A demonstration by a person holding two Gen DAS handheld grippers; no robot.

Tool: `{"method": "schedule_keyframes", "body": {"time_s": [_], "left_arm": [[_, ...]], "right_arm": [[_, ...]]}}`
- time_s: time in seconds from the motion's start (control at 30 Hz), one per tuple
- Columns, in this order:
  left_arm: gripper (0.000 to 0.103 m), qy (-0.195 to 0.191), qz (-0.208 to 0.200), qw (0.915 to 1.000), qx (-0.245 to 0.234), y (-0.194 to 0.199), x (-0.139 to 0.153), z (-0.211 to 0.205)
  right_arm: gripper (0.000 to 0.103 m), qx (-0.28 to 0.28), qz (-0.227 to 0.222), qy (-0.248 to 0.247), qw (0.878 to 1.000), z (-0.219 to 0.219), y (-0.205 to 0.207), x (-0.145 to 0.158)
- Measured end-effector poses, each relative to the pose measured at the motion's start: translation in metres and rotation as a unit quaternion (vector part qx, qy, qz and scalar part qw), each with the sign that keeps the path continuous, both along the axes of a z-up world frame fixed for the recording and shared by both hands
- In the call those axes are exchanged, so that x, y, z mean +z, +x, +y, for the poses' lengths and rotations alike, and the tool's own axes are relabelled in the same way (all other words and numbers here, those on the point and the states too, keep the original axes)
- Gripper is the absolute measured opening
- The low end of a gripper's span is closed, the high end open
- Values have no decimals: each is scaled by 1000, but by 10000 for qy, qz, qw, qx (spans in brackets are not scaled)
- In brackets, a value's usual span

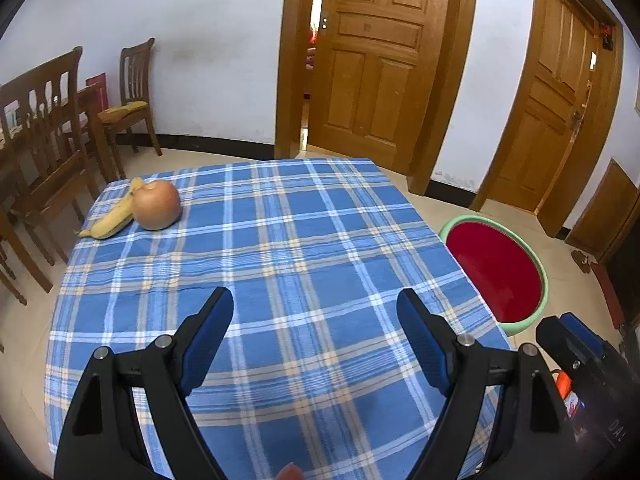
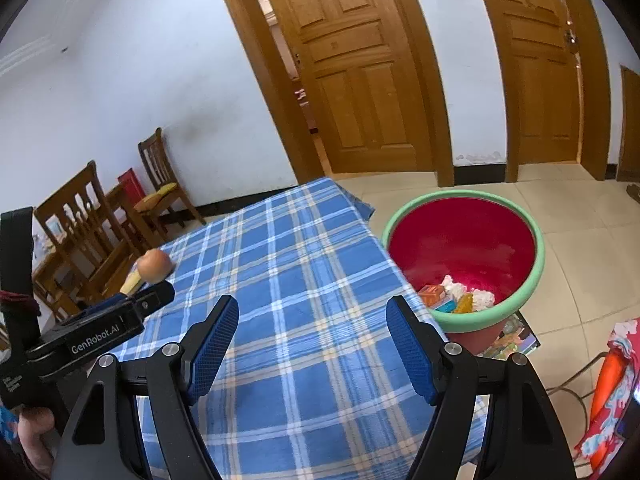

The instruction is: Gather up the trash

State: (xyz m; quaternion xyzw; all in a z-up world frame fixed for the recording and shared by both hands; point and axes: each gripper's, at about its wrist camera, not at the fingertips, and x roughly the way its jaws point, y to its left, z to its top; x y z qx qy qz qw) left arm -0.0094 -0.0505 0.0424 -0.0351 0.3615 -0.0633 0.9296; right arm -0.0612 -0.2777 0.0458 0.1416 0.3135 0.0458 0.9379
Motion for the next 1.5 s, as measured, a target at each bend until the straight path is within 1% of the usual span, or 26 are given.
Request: {"method": "schedule_keyframes", "body": {"time_s": [0.23,0.47,0.67,0.93,1.5], "left_arm": [[85,169,-53,9995,246,-12,-1,13],[85,223,-64,9989,413,-21,-5,23],[85,209,-50,9987,470,-22,-11,27],[85,195,-34,9986,484,-21,-16,27],[85,199,-67,9986,476,-23,-18,26]], "right_arm": [[79,77,23,-120,9999,14,0,-5],[80,138,78,-236,9996,23,2,-12],[80,145,108,-388,9991,31,5,-16],[80,97,28,-546,9985,36,1,-16],[80,70,28,-529,9986,35,0,-16]]}}
